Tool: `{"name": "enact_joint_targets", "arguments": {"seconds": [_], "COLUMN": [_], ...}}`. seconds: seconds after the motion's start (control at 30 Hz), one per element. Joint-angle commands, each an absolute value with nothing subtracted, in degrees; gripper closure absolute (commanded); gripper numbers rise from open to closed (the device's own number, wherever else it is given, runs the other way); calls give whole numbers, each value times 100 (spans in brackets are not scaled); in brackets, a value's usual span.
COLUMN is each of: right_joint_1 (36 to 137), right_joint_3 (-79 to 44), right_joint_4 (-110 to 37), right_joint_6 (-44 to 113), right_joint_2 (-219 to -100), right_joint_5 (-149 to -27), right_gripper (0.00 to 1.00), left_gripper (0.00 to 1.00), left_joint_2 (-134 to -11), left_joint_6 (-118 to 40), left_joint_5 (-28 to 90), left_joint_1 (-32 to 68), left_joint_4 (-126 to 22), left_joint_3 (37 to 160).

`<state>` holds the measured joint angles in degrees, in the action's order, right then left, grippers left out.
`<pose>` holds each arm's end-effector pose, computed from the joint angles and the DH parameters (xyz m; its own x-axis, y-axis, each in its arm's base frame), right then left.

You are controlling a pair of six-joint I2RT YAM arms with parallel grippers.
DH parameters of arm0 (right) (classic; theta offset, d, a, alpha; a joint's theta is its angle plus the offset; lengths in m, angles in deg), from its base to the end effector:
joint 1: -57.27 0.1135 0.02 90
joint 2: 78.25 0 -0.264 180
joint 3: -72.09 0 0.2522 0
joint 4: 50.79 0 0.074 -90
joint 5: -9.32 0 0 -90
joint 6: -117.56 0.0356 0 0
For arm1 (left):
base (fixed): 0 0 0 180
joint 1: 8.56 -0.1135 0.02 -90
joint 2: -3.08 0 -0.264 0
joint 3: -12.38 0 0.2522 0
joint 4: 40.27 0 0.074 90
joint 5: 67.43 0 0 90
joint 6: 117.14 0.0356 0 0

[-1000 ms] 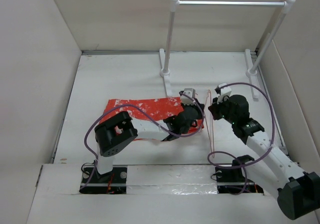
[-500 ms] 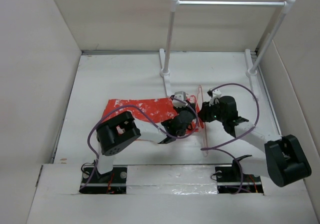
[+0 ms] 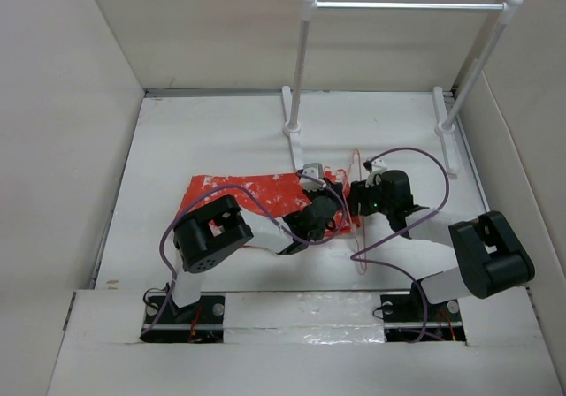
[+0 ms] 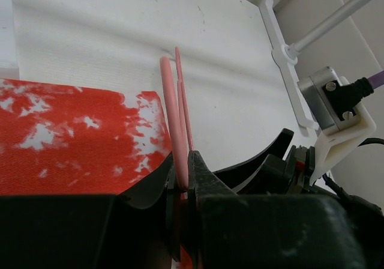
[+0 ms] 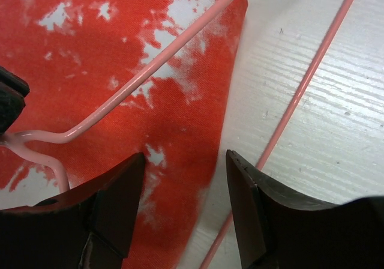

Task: Place the trousers on the hanger

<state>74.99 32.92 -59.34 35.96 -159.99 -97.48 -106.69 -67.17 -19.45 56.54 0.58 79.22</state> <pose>0.2420 0.0881 0.1437 -0.6031 -0.0459 -0.7963 -0.4361 0.8549 0.2811 0.1876 -0.3476 0.1865 -0.2640 -0.5662 -0.7808 0.2905 0.7253 -0.6242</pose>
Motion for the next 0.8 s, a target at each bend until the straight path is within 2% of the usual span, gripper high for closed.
{"name": "enact_joint_targets", "arguments": {"seconds": [0.0, 0.1, 0.17, 0.23, 0.27, 0.3, 0.4, 0.57, 0.77], "right_joint_1": [7564, 7512, 7511, 7459, 7398, 7336, 7143, 6747, 6072], "right_joint_3": [3328, 3363, 3381, 3442, 3512, 3530, 3653, 3890, 3970], "right_joint_4": [-6506, -6594, -6673, -6901, -6963, -7077, -7253, -6939, -5427], "right_joint_6": [3670, 3670, 3714, 3801, 3837, 3880, 3951, 4030, 3793], "right_joint_2": [-16008, -16104, -16192, -16280, -16298, -16298, -16202, -15081, -13417], "right_joint_5": [-9624, -9738, -9940, -10159, -10239, -10300, -10511, -10468, -9766], "right_gripper": [37, 38, 43, 56, 66, 70, 100, 100, 100], "left_gripper": [100, 100, 100, 100, 100, 100, 100, 100, 100], "left_joint_2": [-10695, -10695, -10695, -10713, -10704, -10713, -10678, -10424, -10063], "left_joint_6": [-6739, -6721, -6713, -6704, -6704, -6704, -6704, -6363, -5913], "left_joint_5": [-1856, -1838, -1838, -1829, -1821, -1812, -1759, -1838, -1874], "left_joint_1": [5612, 5612, 5612, 5552, 5551, 5551, 5489, 5428, 5428], "left_joint_4": [178, 178, 178, 187, 204, 239, 301, 512, 688], "left_joint_3": [7782, 7756, 7747, 7729, 7694, 7677, 7572, 7334, 7097]}}
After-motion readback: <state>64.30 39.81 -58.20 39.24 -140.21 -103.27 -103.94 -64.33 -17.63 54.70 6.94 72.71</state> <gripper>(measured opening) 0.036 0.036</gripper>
